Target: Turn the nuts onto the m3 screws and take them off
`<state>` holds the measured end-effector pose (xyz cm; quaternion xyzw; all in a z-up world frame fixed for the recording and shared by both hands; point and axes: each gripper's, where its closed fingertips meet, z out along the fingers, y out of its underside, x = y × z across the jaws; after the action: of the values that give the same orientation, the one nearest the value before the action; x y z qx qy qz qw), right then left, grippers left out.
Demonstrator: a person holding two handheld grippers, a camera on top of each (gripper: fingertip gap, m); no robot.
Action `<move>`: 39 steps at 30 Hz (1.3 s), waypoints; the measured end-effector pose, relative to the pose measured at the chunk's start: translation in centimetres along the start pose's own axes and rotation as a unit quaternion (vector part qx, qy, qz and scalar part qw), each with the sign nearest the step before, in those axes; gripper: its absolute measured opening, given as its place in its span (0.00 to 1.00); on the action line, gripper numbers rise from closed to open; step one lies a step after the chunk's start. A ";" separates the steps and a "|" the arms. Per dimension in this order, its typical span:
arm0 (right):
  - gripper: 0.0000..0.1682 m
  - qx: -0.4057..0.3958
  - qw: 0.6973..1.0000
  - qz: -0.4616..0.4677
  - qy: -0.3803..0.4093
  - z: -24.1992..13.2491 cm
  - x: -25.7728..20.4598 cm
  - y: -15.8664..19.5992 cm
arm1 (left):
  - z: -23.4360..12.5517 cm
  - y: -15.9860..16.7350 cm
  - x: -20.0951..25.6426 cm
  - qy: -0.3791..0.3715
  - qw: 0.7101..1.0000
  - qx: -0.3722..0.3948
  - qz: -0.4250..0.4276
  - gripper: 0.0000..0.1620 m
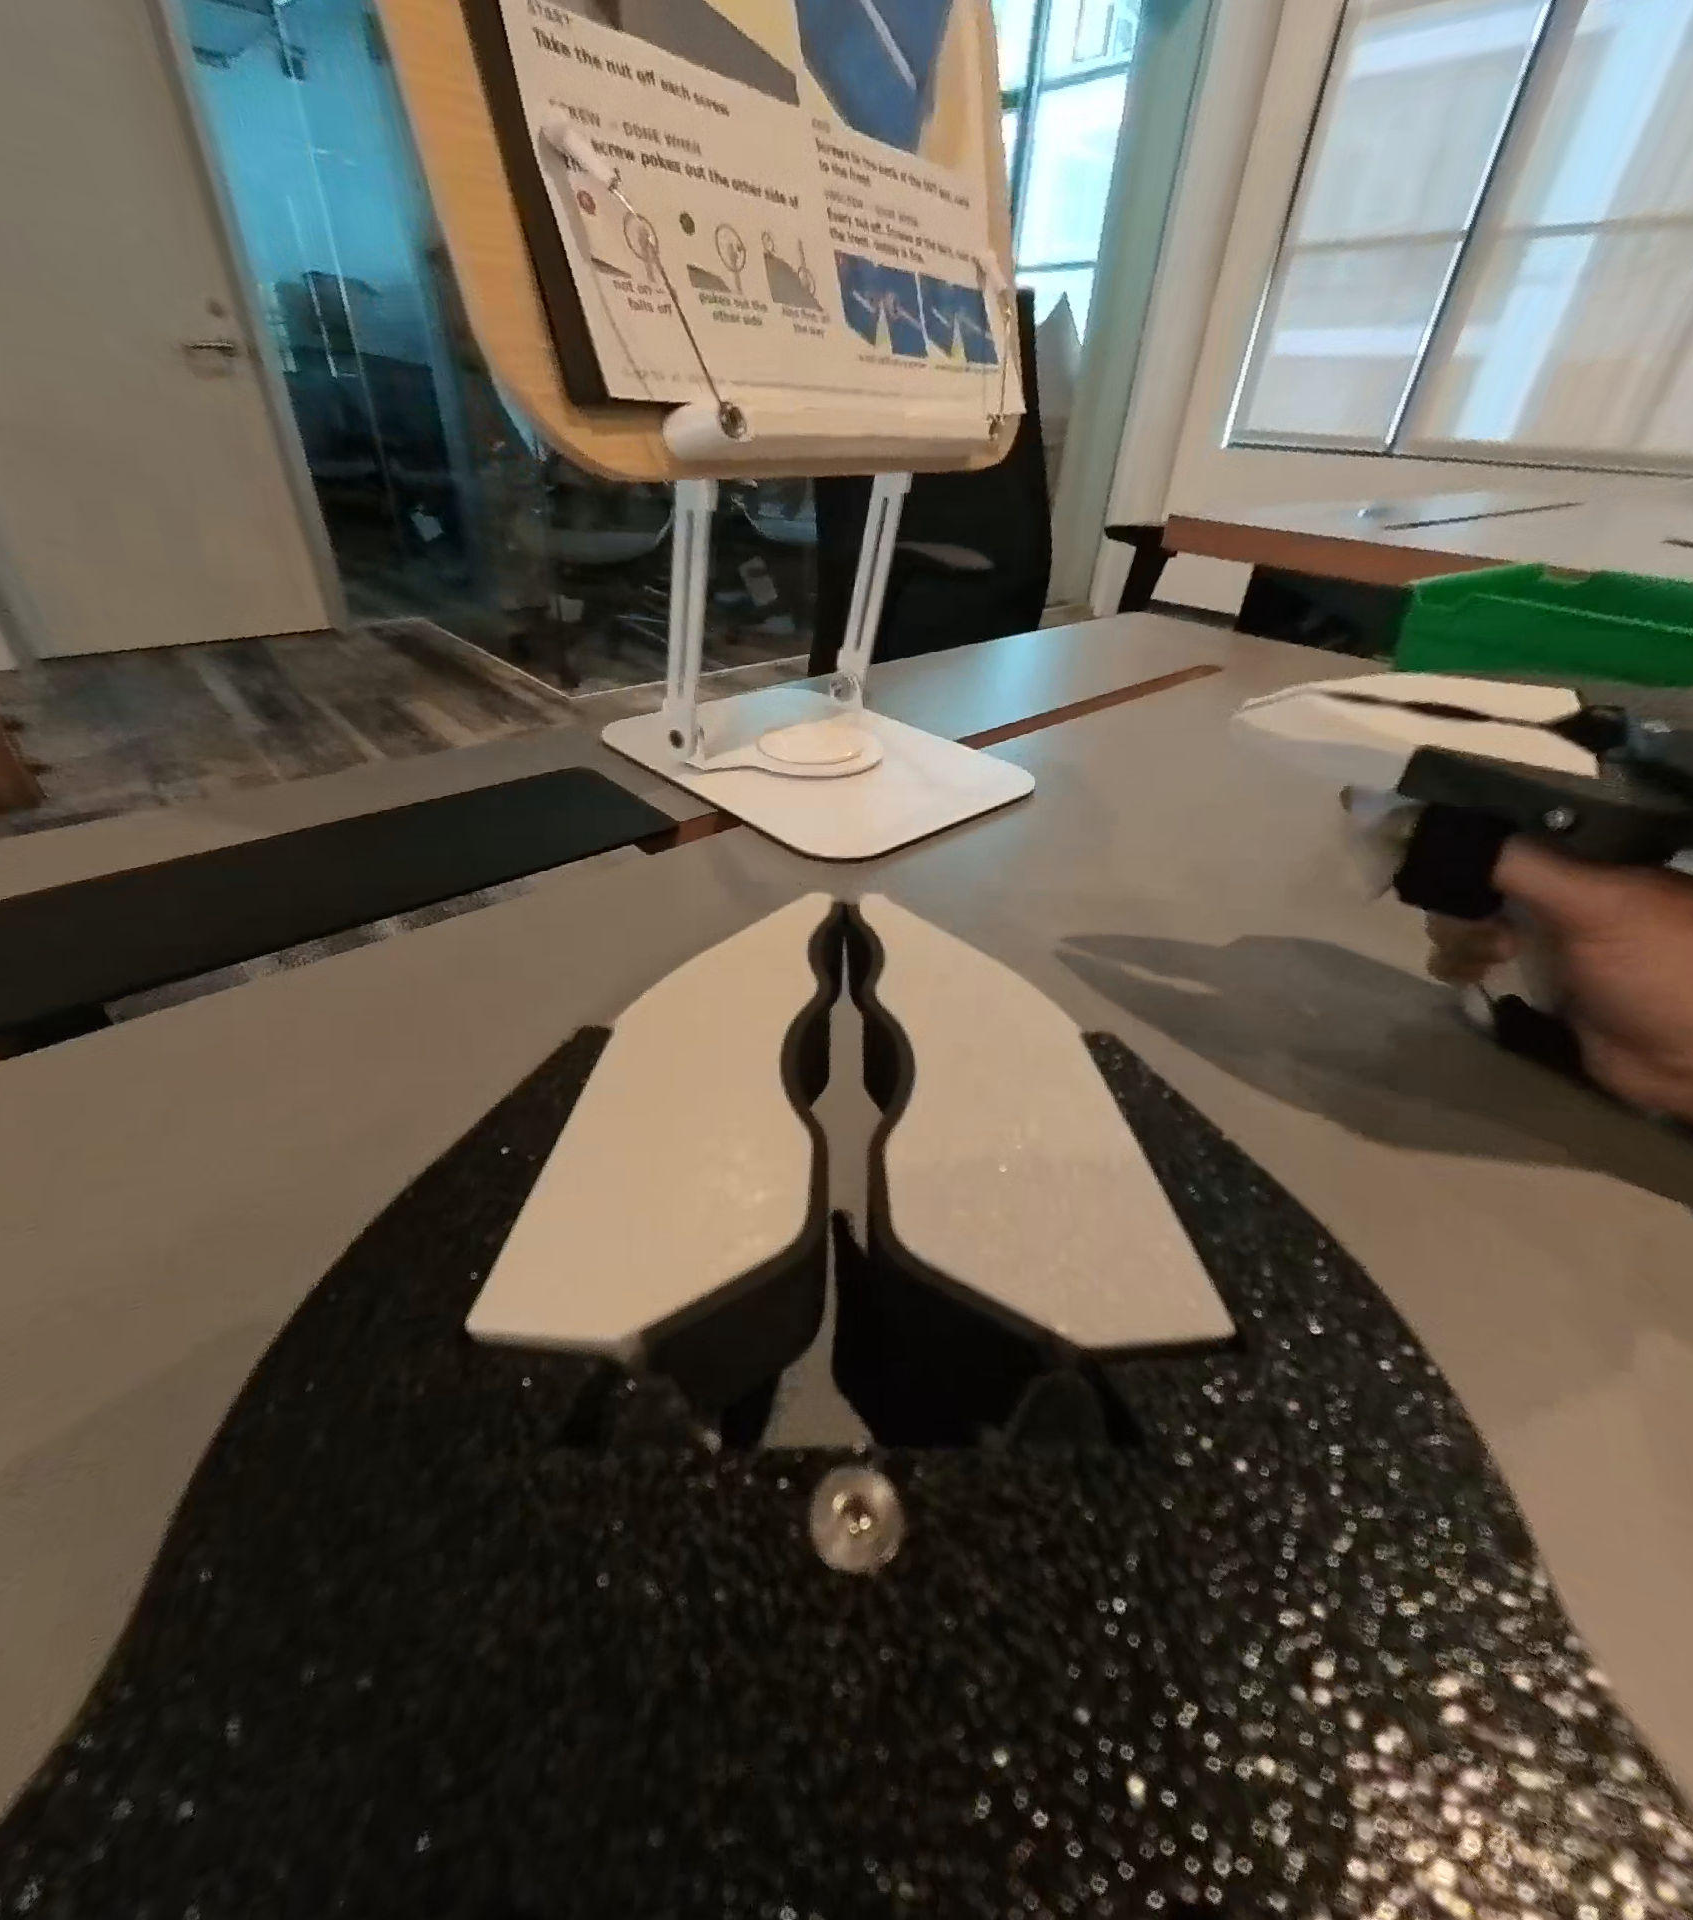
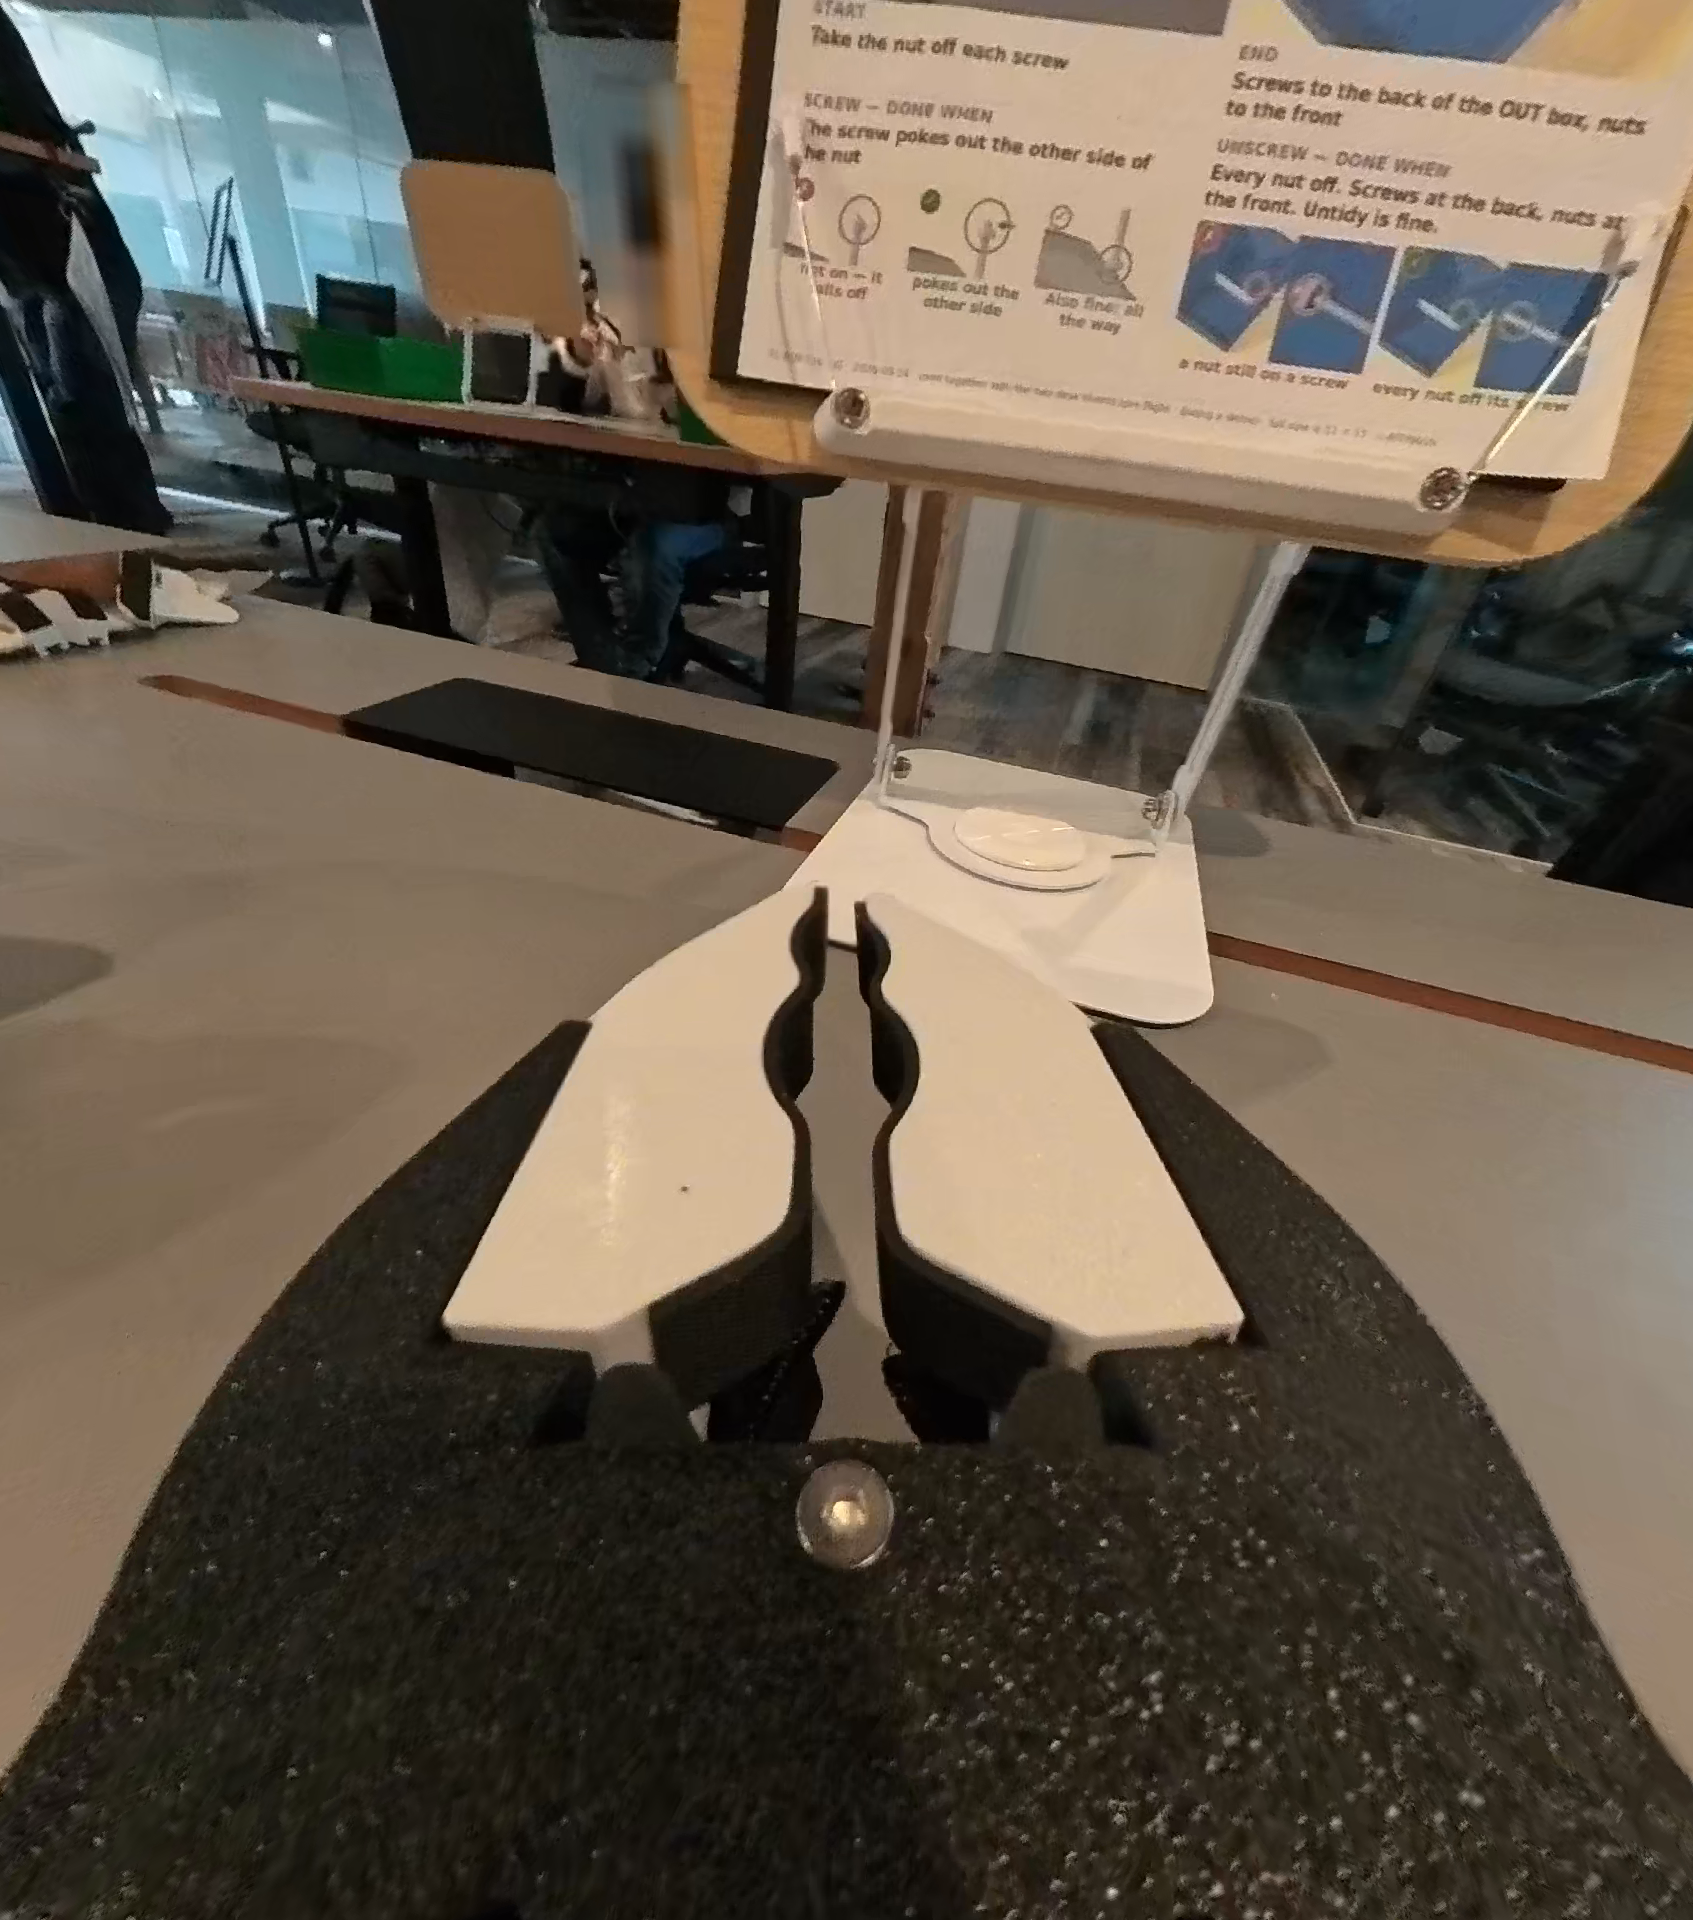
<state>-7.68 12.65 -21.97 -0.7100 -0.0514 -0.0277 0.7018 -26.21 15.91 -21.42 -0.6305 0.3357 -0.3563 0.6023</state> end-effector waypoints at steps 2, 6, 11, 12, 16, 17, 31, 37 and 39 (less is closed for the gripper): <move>0.03 0.007 1.000 0.025 0.007 -0.1 0.6 -0.1 | -0.4 0.4 0.1 0.014 1.000 -0.015 0.019 0.00; 0.03 0.013 0.998 0.054 0.011 -0.2 1.2 -0.2 | -1.1 0.5 0.0 0.009 0.998 -0.018 0.058 0.00; 0.03 0.005 1.000 0.012 0.017 0.0 0.6 -0.1 | -1.2 0.1 0.6 -0.014 0.995 -0.002 0.104 0.00; 0.03 0.004 1.000 0.005 0.019 0.0 0.5 -0.1 | -1.1 0.1 0.8 -0.018 0.993 -0.002 0.119 0.00; 0.03 0.004 1.000 -0.009 0.019 0.1 0.2 -0.1 | -0.9 0.1 1.6 -0.029 0.987 0.002 0.161 0.00; 0.03 0.005 1.000 -0.010 0.020 0.0 0.2 -0.1 | -0.9 0.2 1.8 -0.027 0.987 0.003 0.161 0.00; 0.04 0.003 1.000 -0.011 0.029 0.1 0.4 -0.1 | -0.7 0.6 0.9 -0.037 0.992 -0.007 0.119 0.11; 0.04 0.007 0.999 0.003 0.032 0.1 0.7 -0.2 | -1.6 -1.7 2.2 -0.054 0.987 0.001 0.155 0.11; 0.04 0.007 0.999 0.008 0.033 0.1 0.8 -0.2 | -2.0 -2.8 2.8 -0.062 0.985 -0.003 0.161 0.11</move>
<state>-6.88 12.78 -21.70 -0.7042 -0.0228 -0.0452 0.7082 -26.49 12.61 -18.46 -0.5906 0.3959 -0.2144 0.6697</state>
